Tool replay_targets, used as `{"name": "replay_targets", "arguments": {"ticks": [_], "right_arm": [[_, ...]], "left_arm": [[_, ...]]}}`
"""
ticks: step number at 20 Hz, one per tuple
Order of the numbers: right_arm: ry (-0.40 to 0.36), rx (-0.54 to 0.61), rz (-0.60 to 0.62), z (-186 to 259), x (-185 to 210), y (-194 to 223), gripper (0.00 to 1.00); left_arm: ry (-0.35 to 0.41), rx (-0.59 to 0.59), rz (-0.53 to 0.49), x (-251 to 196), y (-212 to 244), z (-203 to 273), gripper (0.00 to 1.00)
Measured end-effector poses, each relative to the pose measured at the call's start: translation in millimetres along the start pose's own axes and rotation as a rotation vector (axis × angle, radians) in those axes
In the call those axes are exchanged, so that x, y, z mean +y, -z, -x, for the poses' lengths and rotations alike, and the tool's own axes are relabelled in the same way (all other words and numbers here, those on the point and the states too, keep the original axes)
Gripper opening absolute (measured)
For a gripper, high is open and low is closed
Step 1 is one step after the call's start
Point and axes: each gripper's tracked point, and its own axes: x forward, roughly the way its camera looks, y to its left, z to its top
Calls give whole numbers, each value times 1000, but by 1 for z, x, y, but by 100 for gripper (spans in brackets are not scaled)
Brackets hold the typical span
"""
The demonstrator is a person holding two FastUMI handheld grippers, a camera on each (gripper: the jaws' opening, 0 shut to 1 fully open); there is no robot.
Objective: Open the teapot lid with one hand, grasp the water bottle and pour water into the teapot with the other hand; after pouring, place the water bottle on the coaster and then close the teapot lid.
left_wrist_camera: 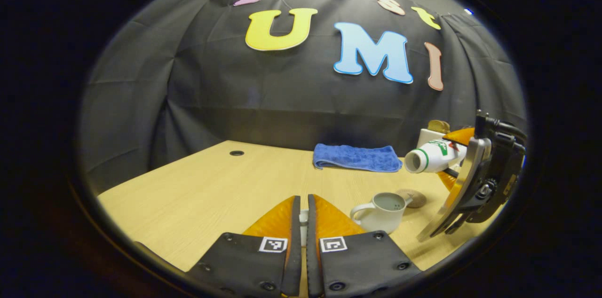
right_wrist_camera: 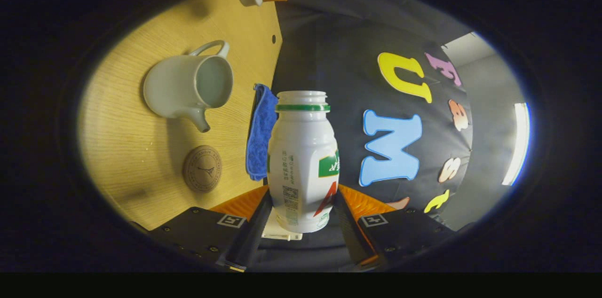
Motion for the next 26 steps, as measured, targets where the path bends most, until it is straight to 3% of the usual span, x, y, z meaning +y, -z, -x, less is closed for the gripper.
{"name": "replay_targets", "arguments": {"ticks": [15,16,17,26], "right_arm": [[45,-22,97,1,-13,-6,71],[55,-22,102,-1,-15,-4,74],[63,-23,106,-1,-17,-4,74],[99,-33,140,4,-22,-4,73]], "left_arm": [[14,12,0,-5,4,-3,15],[15,11,0,-5,4,-2,11],[16,12,1,-5,5,-1,15],[22,20,0,-9,7,-4,15]]}}
